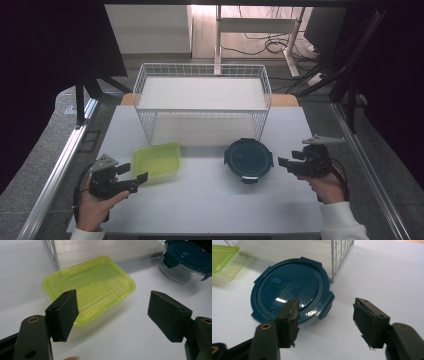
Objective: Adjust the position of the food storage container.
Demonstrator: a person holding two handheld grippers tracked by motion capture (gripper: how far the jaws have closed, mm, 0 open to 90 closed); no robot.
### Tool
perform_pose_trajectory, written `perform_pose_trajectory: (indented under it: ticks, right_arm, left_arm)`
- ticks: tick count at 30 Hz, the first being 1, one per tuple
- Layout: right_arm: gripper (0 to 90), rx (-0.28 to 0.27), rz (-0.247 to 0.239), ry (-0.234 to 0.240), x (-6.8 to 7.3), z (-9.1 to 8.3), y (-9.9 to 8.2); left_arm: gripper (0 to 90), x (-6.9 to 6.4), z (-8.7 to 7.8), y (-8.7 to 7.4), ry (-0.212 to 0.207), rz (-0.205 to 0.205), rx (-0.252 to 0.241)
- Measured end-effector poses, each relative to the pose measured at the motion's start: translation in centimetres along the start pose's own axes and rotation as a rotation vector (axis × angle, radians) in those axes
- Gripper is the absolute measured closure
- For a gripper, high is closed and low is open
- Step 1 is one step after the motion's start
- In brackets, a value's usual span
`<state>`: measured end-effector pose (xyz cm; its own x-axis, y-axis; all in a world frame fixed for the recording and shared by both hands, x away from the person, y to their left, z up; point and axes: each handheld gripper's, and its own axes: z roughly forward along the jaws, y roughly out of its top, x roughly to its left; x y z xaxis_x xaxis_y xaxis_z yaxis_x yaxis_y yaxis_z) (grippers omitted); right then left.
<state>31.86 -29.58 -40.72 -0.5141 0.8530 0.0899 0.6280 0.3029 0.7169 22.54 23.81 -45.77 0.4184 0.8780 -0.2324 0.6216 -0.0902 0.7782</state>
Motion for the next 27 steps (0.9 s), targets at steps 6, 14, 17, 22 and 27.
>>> perform_pose_trajectory:
  ticks: [6, 14, 17, 22, 27]
  right_arm:
    - [48.9, 0.052, -0.031, 0.004, -0.3, 1.2, 1.6]
    - [65.6, 0.118, -0.038, 0.019, -1.4, 3.7, 3.5]
    - [71.2, 0.143, -0.043, 0.006, -1.8, 4.6, 4.0]
    - [81.2, 0.179, -0.033, 0.007, -2.5, 6.2, 4.7]
    - [89.0, 0.2, -0.047, 0.007, -2.9, 8.0, 5.3]
  left_arm:
    - [24.3, -0.6, 0.1, 0.0, -0.003, 0.01, 0.006]
    - [24.1, -0.8, 0.2, -0.3, 0.0, 0.015, 0.018]
    - [24.1, -0.7, 0.1, -0.3, -0.003, 0.011, 0.008]
    - [24.9, -0.8, 0.3, -0.4, 0.009, 0.027, 0.0]
    - [25.0, -0.6, 0.5, -0.5, 0.01, 0.019, 0.005]
